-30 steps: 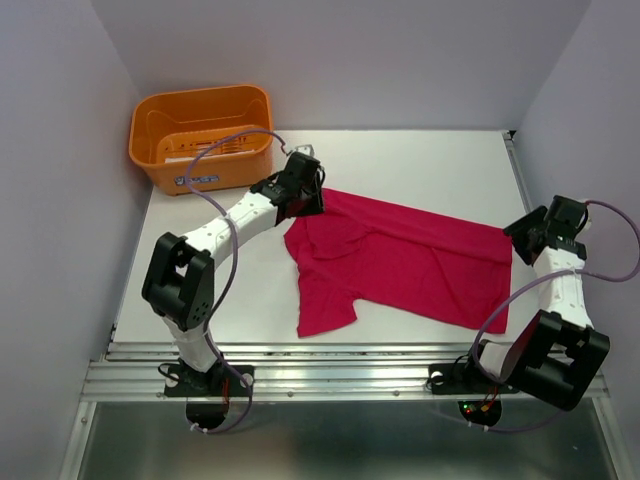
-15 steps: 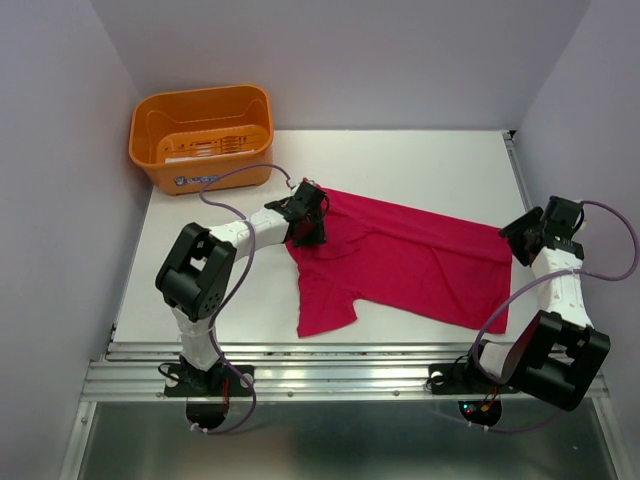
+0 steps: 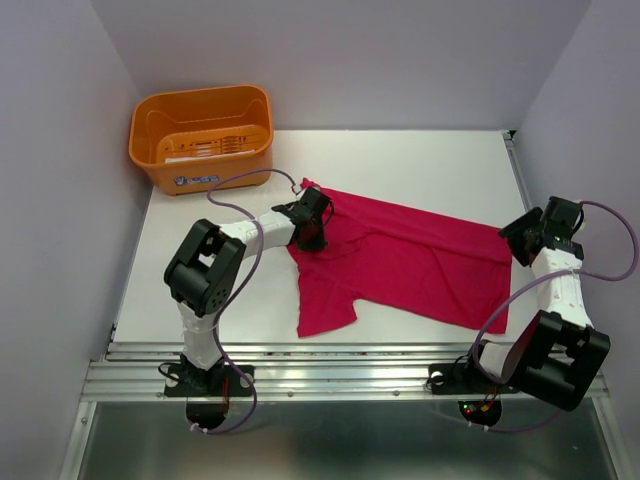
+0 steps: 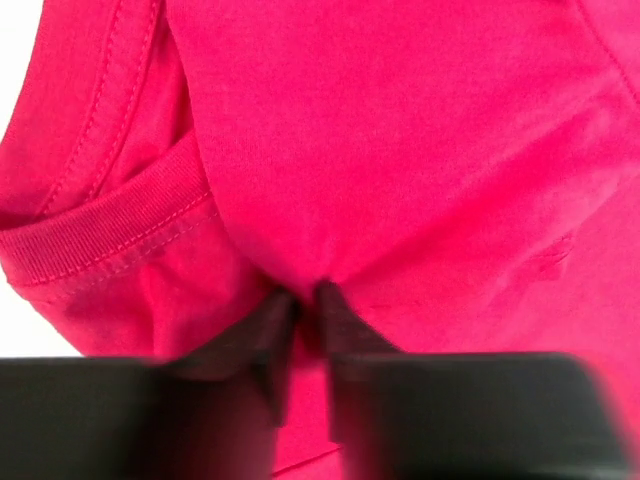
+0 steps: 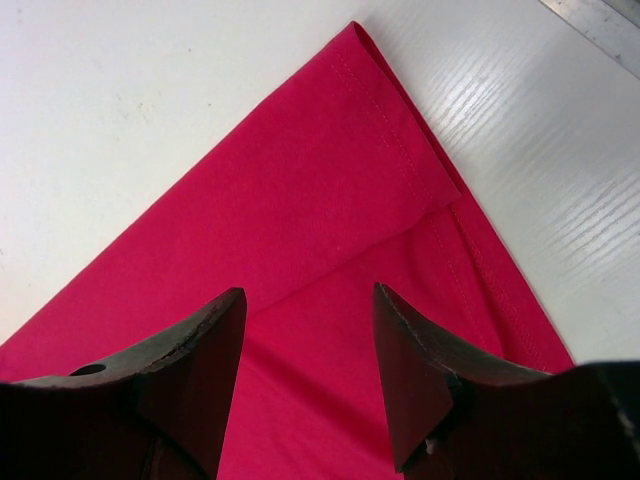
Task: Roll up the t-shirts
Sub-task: Fold the T-shirt at the center of the board.
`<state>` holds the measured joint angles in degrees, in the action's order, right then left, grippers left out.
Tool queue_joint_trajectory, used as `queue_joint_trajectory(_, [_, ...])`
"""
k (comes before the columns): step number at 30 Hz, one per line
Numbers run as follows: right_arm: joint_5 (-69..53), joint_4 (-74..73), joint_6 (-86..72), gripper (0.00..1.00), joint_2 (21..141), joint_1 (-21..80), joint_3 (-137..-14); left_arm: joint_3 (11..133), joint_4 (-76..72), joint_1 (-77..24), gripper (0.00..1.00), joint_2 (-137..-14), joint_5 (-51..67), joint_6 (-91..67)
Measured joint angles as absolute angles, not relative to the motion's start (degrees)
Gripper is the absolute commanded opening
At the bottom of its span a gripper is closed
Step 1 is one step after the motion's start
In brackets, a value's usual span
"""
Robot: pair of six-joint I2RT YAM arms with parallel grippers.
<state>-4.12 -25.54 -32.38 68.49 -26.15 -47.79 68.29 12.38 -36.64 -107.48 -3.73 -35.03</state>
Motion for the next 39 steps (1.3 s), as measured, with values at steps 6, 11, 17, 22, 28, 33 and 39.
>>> queue_joint_trajectory(6, [-4.1, -25.5, -32.4, 0.59, 68.5, -26.2, -47.6, 68.8, 14.3, -37.0, 0.00, -107.5, -4.1, -35.1])
queue_joint_trajectory(11, [-4.1, -25.7, -32.4, 0.59, 68.5, -26.2, -46.9, 69.3, 17.0, -37.4, 0.00, -105.3, -4.3, -35.1])
queue_joint_trajectory(17, [-4.2, -25.7, -32.4, 0.59, 68.5, -26.2, -46.9, 71.5, 19.2, -37.4, 0.00, -101.1, -3.4, -35.1])
queue_joint_trajectory(22, [-4.4, -25.7, -32.2, 0.60, 68.5, -26.2, -46.9, 72.1, 19.9, -37.4, 0.00, -99.9, -1.6, -35.4])
queue_joint_trajectory(28, [-4.4, -25.7, -31.9, 0.60, 68.5, -26.2, -46.9, 70.3, 20.0, -37.4, 0.00, -98.7, 0.7, -36.6])
queue_joint_trajectory(33, [-4.4, -25.7, -31.9, 0.60, 68.5, -26.0, -46.9, 64.6, 18.6, -37.5, 0.00, -96.6, 1.8, -38.6])
queue_joint_trajectory(39, [-4.6, -25.8, -31.8, 0.63, 68.5, -25.8, -46.9, 60.8, 16.6, -37.5, 0.00, -97.5, 2.0, -40.0])
